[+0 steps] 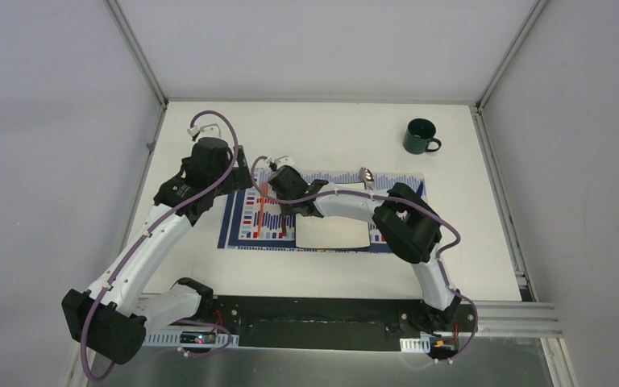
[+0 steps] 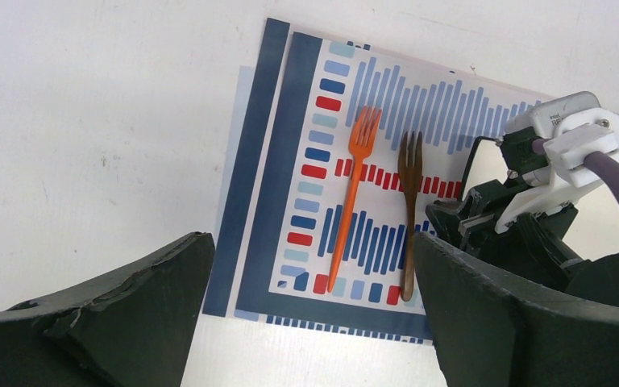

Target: Set the dinner table for one person

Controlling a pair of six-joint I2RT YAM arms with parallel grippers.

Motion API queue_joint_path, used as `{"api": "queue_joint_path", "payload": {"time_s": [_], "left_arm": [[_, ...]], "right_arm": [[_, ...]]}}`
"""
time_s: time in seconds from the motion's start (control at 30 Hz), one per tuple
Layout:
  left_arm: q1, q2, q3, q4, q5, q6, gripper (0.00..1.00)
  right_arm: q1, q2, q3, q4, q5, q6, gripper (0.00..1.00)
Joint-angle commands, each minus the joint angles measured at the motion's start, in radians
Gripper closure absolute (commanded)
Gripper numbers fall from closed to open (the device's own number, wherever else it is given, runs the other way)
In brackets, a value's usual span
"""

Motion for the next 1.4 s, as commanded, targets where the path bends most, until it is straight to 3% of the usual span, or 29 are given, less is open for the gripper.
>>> {"api": "queue_joint_path", "payload": {"time_s": [0.0, 0.33, 1.37], "left_arm": [[-0.005, -0.035, -0.004, 0.027, -0.033, -0.004, 0.01], [-0.005, -0.044, -0.005, 0.023, -0.036, -0.006, 0.01], [-0.005, -0.049, -0.007, 0.016, -0.052, -0.004, 0.01]], "right_arm": [[0.008, -0.001, -0.064, 0.028, -0.043, 0.048, 1.00], [0.066, -0.053, -0.153, 0.039, -0.052, 0.086, 1.00], [0.120, 0.047, 0.007, -0.010, -0.030, 0.047, 1.00]]}}
